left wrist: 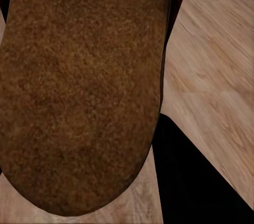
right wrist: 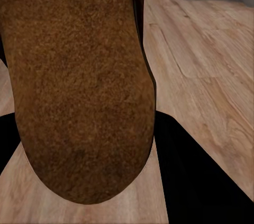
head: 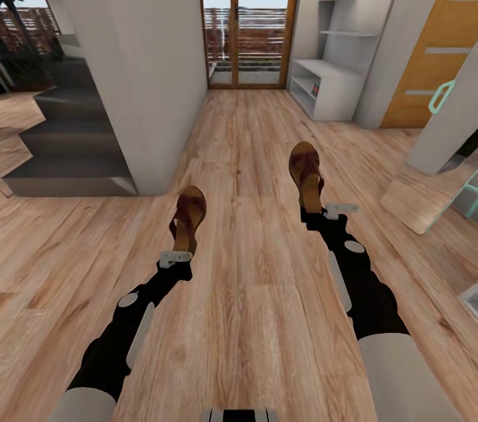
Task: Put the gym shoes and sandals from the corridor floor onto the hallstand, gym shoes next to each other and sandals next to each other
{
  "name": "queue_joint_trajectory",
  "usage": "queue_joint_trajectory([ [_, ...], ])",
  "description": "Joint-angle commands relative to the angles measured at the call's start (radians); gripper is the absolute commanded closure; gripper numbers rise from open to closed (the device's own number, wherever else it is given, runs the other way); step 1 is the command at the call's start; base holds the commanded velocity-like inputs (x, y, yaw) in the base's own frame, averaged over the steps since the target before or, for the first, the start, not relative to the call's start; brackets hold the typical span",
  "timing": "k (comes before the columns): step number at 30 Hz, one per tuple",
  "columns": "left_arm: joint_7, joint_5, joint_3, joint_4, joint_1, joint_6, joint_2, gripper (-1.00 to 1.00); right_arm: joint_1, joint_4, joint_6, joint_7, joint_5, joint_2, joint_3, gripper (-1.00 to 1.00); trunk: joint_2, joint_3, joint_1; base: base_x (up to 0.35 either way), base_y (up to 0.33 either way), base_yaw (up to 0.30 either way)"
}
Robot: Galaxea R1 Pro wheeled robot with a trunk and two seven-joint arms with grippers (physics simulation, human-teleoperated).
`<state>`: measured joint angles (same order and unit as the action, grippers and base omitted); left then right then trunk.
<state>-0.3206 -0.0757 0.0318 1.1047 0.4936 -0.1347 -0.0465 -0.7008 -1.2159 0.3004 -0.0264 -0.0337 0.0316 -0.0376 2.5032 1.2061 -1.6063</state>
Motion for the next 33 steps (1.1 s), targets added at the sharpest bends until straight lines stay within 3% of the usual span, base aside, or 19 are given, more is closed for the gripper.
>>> queue_joint_trajectory([
  [1, -0.009, -0.009, 0.004, 0.001, 0.0, -0.01, -0.001, 1.0, 0.0, -0.002, 0.006, -0.001, 0.0, 0.001, -0.001, 1.0, 0.0, 0.001, 0.0, 0.348, 0.0, 0.0],
  [33, -0.009, -0.009, 0.004, 0.001, 0.0, -0.01, -0.001, 1.0, -0.001, -0.002, 0.006, -0.001, 0.0, 0.001, -0.001, 1.0, 0.0, 0.001, 0.0, 0.348, 0.0, 0.0],
])
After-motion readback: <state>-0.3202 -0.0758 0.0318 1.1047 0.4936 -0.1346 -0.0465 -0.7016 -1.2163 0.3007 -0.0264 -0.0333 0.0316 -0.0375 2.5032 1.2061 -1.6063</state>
